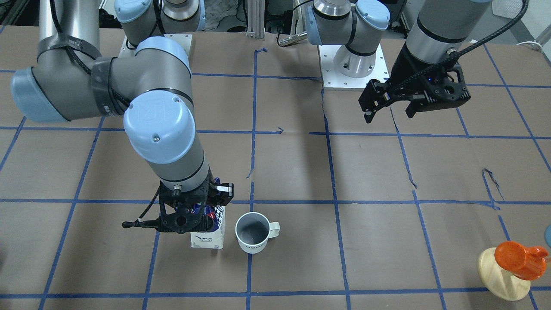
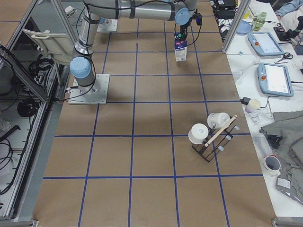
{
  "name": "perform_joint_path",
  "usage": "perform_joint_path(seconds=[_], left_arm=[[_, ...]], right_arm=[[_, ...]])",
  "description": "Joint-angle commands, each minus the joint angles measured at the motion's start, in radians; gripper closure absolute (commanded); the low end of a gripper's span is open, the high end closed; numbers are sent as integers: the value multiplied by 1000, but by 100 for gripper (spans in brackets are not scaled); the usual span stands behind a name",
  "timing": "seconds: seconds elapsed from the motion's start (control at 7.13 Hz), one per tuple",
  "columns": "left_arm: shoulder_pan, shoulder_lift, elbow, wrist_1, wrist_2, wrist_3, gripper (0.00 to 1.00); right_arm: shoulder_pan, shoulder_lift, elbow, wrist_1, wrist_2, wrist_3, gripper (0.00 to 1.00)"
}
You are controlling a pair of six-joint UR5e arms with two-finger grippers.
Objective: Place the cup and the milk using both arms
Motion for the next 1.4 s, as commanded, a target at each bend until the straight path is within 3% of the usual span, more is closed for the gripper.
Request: perform_joint_path(seconds=[0.0,0.56,0.7,0.84,0.98,1.26], left_arm=[[1,0,0,0,0,-1,0],[1,2,2,5,0,2,0],[-1,2,0,29,-2,4,0],[-2,3,2,32,-2,16,0],[-4,-18,11,79,5,18,0],[-21,-18,3,109,-6,16,0]], right_arm=[[0,36,-11,-10,14,-1,71],[2,42,-9,-9,42,4,67],[2,45,-9,-10,42,5,49],[2,48,-9,-19,41,-4,11],[2,41,-13,-22,28,-4,0],[-1,-80,24,31,-5,-12,0]])
